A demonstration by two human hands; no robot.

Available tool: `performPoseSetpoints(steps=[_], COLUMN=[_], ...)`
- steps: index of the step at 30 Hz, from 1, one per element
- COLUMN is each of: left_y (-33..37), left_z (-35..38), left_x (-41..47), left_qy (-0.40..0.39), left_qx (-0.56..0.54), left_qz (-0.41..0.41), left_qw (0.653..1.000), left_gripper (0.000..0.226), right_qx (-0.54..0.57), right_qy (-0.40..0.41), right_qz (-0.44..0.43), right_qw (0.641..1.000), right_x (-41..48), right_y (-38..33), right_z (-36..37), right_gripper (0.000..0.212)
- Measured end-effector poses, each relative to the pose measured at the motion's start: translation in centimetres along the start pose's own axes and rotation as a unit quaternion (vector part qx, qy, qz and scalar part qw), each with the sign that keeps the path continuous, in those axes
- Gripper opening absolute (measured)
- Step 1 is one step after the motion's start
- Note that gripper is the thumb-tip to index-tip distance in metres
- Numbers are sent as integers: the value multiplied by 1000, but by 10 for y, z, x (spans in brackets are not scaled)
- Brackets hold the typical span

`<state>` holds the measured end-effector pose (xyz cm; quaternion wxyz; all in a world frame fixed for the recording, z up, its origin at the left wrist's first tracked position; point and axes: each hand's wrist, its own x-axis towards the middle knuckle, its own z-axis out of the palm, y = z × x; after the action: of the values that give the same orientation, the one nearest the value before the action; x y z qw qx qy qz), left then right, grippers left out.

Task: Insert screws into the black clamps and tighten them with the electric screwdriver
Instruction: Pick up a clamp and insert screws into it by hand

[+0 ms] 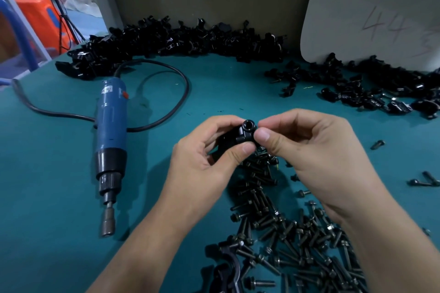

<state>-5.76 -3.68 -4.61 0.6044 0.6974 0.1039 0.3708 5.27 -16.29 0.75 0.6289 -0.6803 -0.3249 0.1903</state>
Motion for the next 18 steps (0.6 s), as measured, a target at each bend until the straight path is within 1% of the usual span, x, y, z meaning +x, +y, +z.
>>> performPoseSetpoints(steps=[4, 8, 11, 14, 18], left_y=[-2, -3, -4, -3, -3], left_z=[-2, -1, -1, -2, -1], left_x=[0, 0, 0, 1, 0], left_qy=[9, 12, 13, 17, 14], left_qx=[10, 16, 12, 3, 12], left_qz=[4, -3, -6, -7, -10], left_qw=[1000, 1000, 1000, 1000, 1000], left_gripper=[27, 27, 28, 30, 30], right_qx=[-59, -107, -139, -200, -271], right_qy=[-18, -32, -28, -31, -34], right_qz=[-12, -28, -38, -42, -67], right_qw=[998, 993, 989, 978, 960], right_x=[0, 0, 0, 0, 0], right_y=[-1, -2, 0, 3, 6], right_z=[-2, -7, -7, -7, -6], right_gripper=[10, 19, 16, 10, 12])
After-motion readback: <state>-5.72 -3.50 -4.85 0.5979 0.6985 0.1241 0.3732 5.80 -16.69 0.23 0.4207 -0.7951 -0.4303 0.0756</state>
